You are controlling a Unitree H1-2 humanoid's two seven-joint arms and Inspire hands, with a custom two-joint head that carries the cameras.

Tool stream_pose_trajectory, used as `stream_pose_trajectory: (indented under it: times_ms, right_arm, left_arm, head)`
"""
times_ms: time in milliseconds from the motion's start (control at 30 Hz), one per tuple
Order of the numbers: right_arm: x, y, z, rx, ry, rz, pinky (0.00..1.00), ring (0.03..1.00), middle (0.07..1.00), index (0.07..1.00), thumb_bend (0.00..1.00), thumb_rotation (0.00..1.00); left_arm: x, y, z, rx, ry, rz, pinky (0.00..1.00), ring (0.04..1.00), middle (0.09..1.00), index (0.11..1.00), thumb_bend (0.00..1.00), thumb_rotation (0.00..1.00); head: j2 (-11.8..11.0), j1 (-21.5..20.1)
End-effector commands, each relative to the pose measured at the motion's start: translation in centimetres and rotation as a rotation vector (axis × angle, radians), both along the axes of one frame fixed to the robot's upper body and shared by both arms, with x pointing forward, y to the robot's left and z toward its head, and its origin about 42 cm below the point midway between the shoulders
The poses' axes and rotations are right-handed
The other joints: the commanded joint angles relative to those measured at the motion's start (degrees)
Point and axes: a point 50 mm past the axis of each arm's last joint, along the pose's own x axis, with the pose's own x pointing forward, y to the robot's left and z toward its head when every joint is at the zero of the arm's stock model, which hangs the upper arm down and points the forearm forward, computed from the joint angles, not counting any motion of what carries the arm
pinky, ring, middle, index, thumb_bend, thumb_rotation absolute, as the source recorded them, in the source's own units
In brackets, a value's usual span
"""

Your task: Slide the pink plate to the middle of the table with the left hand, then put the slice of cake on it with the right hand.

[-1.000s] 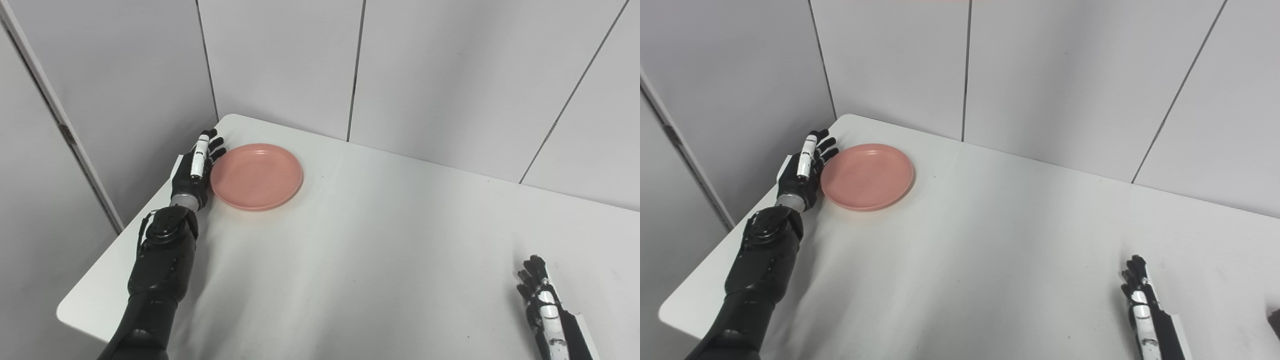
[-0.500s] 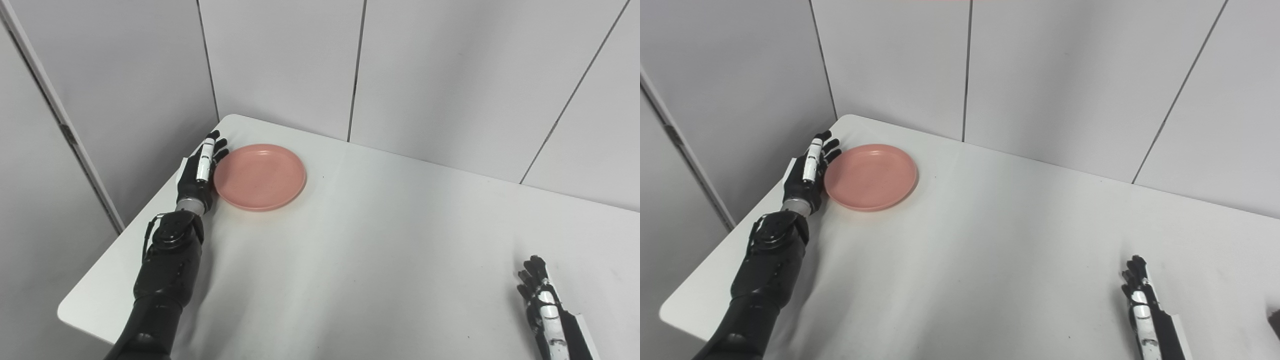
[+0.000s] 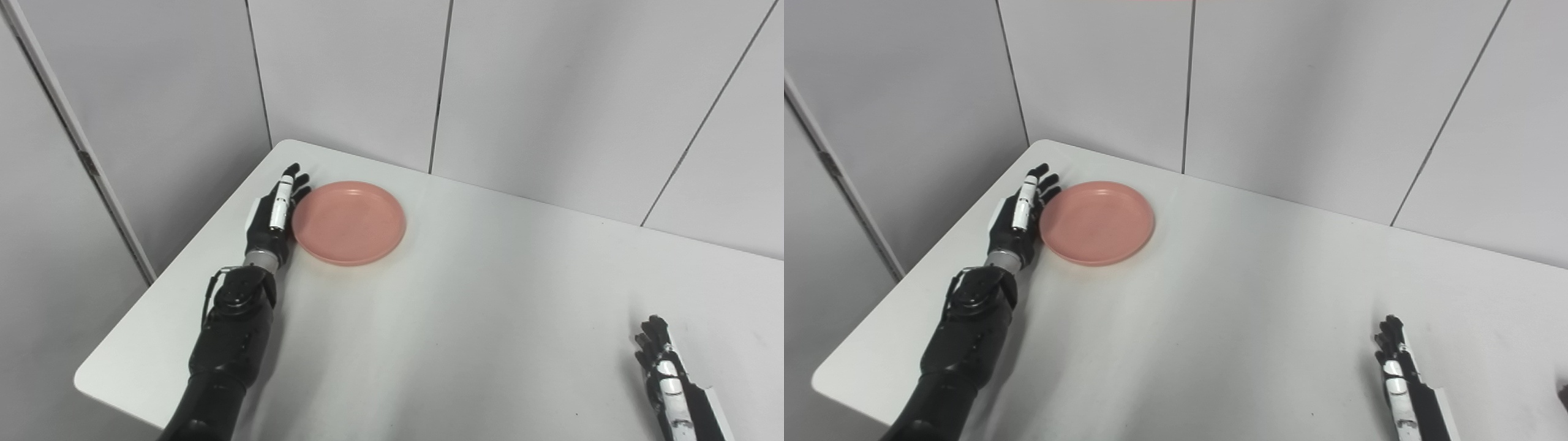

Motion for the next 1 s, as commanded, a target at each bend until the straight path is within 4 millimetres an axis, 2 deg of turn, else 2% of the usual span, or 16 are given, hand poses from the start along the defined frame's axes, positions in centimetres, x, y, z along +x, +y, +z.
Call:
stream_pose_trajectory:
  times_ms: [0, 167, 400, 667, 967]
  right_arm:
    - [-1.7, -0.1, -1.9, -0.007, 0.068, -0.002, 1.0, 0.996, 1.0, 1.0, 0.4, 1.0]
    - [-1.8, 0.2, -1.5, -0.021, 0.05, -0.001, 1.0, 0.985, 0.996, 1.0, 0.4, 1.0]
    - [-1.9, 0.5, -1.0, -0.032, 0.027, -0.006, 0.96, 0.948, 0.972, 0.983, 0.37, 1.0]
    - [-1.8, 1.5, -0.6, -0.02, 0.025, -0.004, 0.95, 0.943, 0.962, 0.97, 0.36, 1.0]
    - [-1.8, 3.0, -0.3, -0.044, 0.018, -0.013, 0.93, 0.931, 0.952, 0.959, 0.39, 1.0]
  left_arm:
    - [0.3, -2.0, 0.5, 0.003, -0.008, -0.083, 0.91, 0.917, 0.919, 0.904, 0.38, 1.0]
    - [0.3, -3.9, 0.7, -0.019, -0.004, -0.131, 0.92, 0.927, 0.927, 0.908, 0.38, 1.0]
    - [0.4, -6.5, 0.3, -0.026, 0.019, -0.197, 0.92, 0.918, 0.924, 0.912, 0.39, 1.0]
    - [0.2, -9.5, -0.2, -0.032, 0.032, -0.292, 0.93, 0.924, 0.937, 0.926, 0.37, 1.0]
    - [-0.8, -11.7, -0.9, -0.052, 0.051, -0.386, 0.93, 0.93, 0.941, 0.924, 0.37, 1.0]
  head:
    - [0.6, -1.1]
    - [2.5, -4.5]
    - [3.7, -6.9]
    - [6.2, -13.0]
    - [9.0, -20.1]
